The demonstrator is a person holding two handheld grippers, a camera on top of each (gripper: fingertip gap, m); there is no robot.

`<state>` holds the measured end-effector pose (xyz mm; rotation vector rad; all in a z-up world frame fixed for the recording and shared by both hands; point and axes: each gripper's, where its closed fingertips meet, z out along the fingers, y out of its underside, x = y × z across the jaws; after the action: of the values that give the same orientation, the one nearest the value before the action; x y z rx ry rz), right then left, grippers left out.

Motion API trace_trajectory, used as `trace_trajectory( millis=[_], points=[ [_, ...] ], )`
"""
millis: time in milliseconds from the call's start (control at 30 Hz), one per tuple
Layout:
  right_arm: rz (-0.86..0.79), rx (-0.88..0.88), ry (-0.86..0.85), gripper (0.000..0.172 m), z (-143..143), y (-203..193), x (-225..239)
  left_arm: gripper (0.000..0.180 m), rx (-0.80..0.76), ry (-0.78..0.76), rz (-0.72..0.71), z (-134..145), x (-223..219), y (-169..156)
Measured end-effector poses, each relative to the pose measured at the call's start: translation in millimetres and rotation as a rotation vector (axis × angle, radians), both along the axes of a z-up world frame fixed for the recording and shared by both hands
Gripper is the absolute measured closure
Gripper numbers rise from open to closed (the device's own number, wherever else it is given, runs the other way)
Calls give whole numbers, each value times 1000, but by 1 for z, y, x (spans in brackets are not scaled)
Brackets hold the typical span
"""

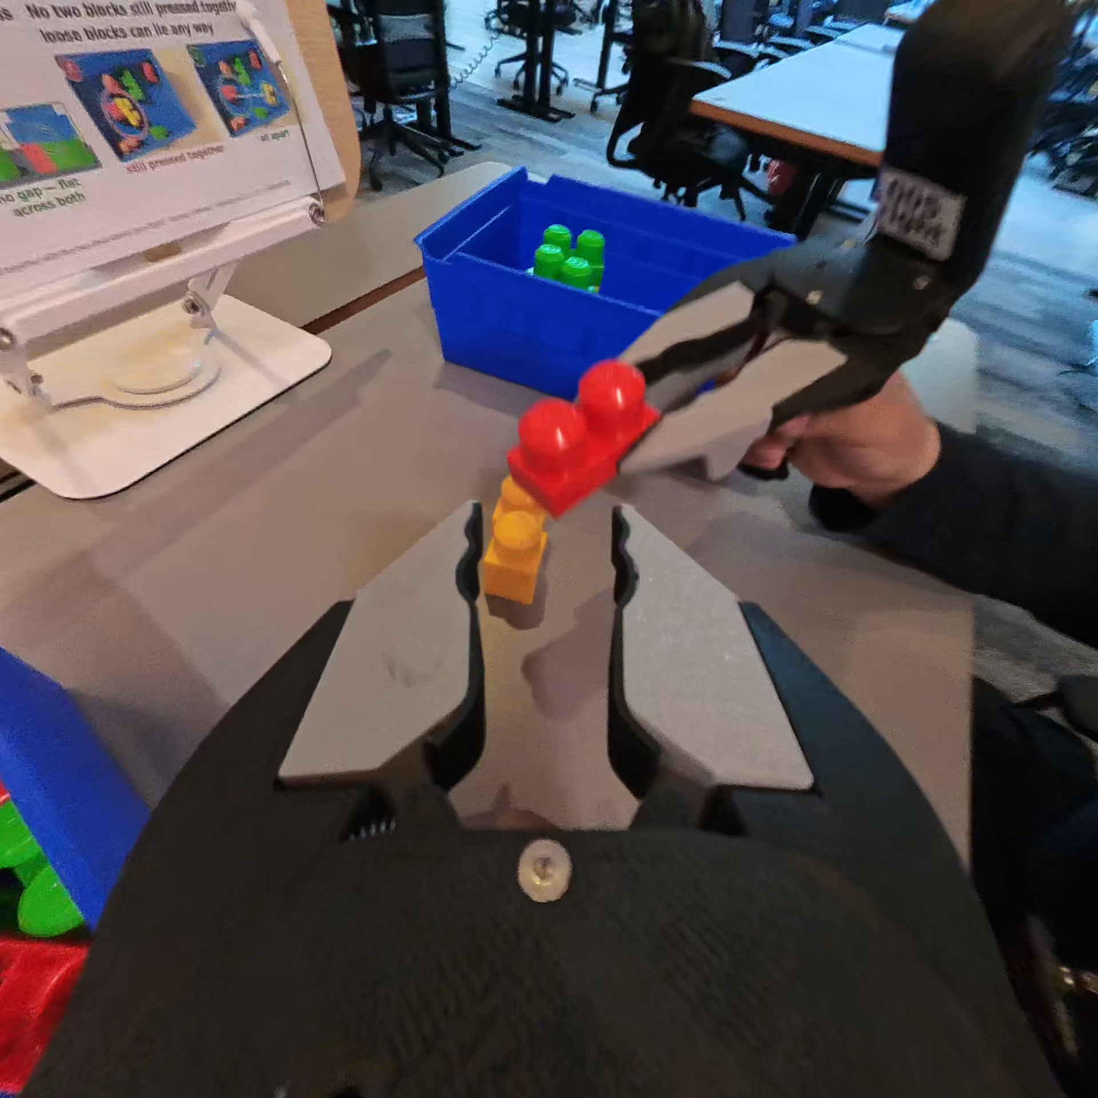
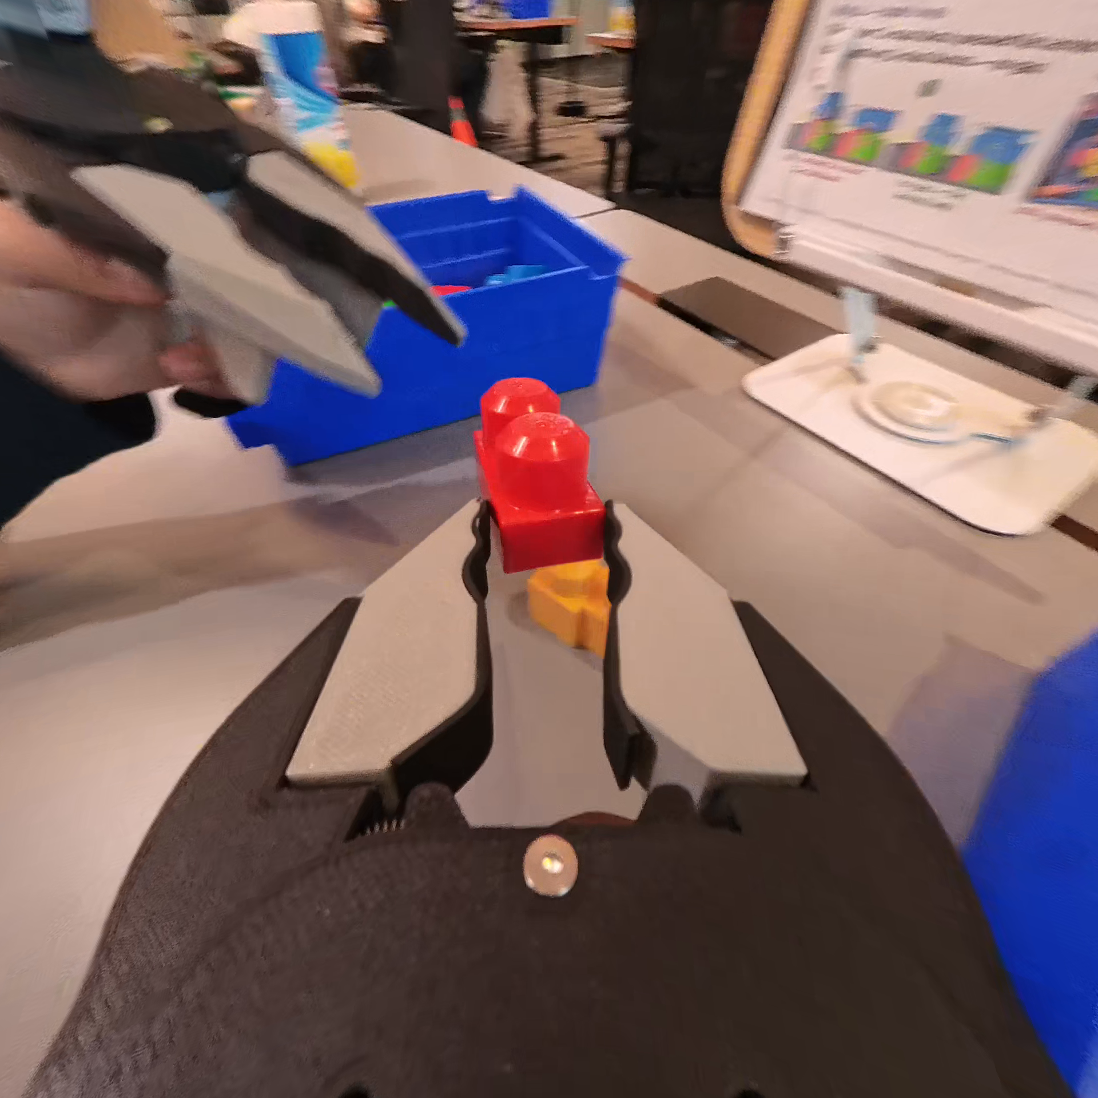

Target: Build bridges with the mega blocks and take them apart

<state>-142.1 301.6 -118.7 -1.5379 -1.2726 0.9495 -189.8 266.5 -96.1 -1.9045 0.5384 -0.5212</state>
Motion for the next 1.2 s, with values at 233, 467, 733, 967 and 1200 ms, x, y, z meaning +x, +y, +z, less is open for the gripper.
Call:
trace_trajectory(
  millis=[233,467,733,967,1200],
  points=[
    [-124,-41,106,137,18,24,17,119,-148,180,-28,-87,17,22],
    [-96,-122,147,137,20,25,18,120,-210,250,-43,-125,28,54],
    [-44,-156,140,137,17,18,13,145,-213,311,-113,-139,29,53],
    [122,-252,89,137,1,-6,0,146,-221,183,-227,-128,37,23],
    [290,-250,-3,137,-14,-35,-6,146,-232,-29,-384,-105,47,-10]
  ],
)
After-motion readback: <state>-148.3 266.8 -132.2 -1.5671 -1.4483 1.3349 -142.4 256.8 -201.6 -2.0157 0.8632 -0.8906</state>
